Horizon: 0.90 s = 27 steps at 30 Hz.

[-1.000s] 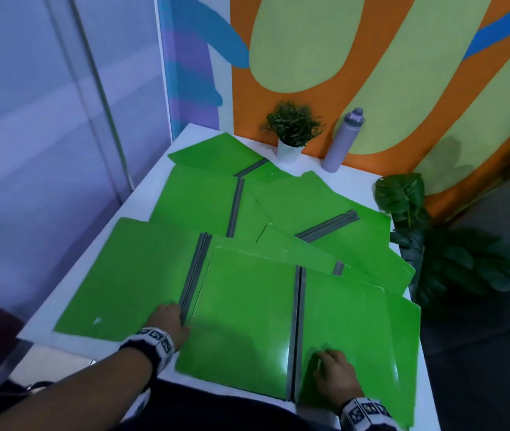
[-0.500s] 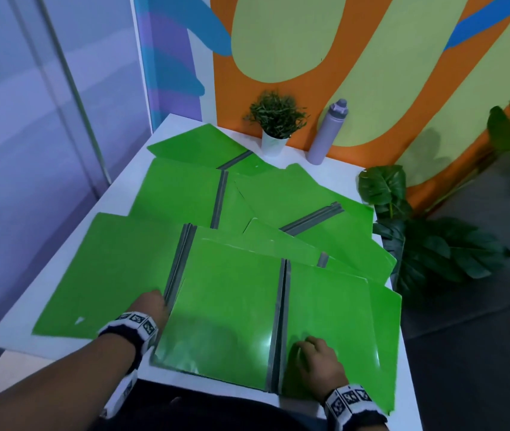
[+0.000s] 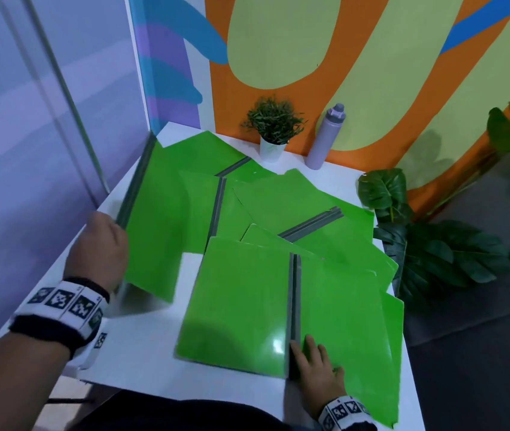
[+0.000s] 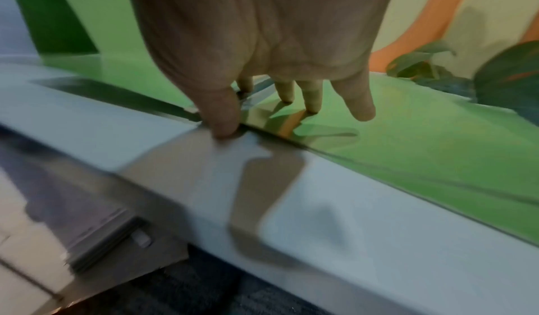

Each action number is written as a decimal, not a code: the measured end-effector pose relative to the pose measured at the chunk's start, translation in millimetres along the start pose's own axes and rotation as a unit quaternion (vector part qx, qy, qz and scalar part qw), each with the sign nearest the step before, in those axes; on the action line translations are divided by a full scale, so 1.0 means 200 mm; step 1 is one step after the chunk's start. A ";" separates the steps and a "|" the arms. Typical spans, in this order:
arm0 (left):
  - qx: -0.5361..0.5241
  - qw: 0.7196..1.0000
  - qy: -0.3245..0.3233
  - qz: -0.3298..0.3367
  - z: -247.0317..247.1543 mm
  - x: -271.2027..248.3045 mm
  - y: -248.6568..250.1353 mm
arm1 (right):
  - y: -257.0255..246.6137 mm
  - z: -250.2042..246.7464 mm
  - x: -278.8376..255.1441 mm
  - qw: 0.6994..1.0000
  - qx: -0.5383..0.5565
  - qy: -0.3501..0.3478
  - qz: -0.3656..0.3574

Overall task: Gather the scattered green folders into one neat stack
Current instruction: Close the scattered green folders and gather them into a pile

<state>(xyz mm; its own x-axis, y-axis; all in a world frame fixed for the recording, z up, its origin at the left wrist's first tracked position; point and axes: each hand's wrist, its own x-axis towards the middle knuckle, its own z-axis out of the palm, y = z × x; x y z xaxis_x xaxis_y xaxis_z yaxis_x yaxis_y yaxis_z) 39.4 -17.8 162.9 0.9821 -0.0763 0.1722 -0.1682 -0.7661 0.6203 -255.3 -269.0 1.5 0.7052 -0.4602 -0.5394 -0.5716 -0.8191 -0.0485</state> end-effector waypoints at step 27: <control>-0.413 0.744 -0.387 -0.354 0.49 -0.25 0.02 | -0.34 -0.24 -0.01 0.854 0.164 0.324 -0.373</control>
<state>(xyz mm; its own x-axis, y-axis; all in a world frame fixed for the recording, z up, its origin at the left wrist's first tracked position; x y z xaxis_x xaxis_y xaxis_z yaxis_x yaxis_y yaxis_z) -2.6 -78.7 81.2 0.5500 -0.4305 -0.7157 0.7343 -0.1589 0.6599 -197.0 -229.6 46.7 0.9474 -0.0325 0.3183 0.1261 -0.8764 -0.4648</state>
